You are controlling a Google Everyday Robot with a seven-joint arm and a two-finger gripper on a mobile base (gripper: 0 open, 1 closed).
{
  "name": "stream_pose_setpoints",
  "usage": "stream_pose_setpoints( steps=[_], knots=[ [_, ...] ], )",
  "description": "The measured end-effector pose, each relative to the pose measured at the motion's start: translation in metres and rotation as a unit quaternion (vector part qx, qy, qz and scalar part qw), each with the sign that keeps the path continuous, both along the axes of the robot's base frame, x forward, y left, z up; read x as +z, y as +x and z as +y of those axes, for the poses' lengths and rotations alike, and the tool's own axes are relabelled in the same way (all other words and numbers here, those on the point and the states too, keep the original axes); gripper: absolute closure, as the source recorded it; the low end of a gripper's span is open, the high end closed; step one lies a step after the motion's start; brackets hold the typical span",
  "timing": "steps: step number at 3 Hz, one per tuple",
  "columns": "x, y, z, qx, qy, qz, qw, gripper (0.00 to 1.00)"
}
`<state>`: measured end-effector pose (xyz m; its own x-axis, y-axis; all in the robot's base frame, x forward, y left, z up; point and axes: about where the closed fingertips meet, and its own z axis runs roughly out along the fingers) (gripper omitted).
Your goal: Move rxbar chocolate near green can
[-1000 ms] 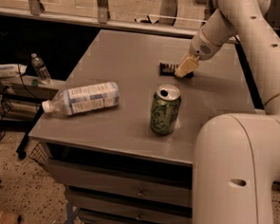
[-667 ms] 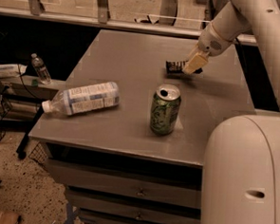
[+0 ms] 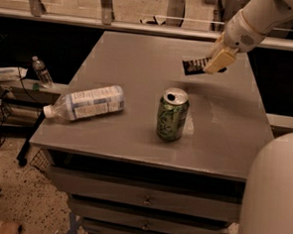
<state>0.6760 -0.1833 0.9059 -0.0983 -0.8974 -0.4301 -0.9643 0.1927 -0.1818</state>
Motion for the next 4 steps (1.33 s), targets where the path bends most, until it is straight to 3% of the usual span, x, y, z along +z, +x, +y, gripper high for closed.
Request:
stream_pose_setpoints(
  steps=[2,4],
  knots=[
    [-0.027,-0.050,0.014,0.034,0.011,0.048,0.9982,1.00],
    [-0.047,-0.093,0.027,0.043,0.035,0.080,0.9953,1.00]
  ],
)
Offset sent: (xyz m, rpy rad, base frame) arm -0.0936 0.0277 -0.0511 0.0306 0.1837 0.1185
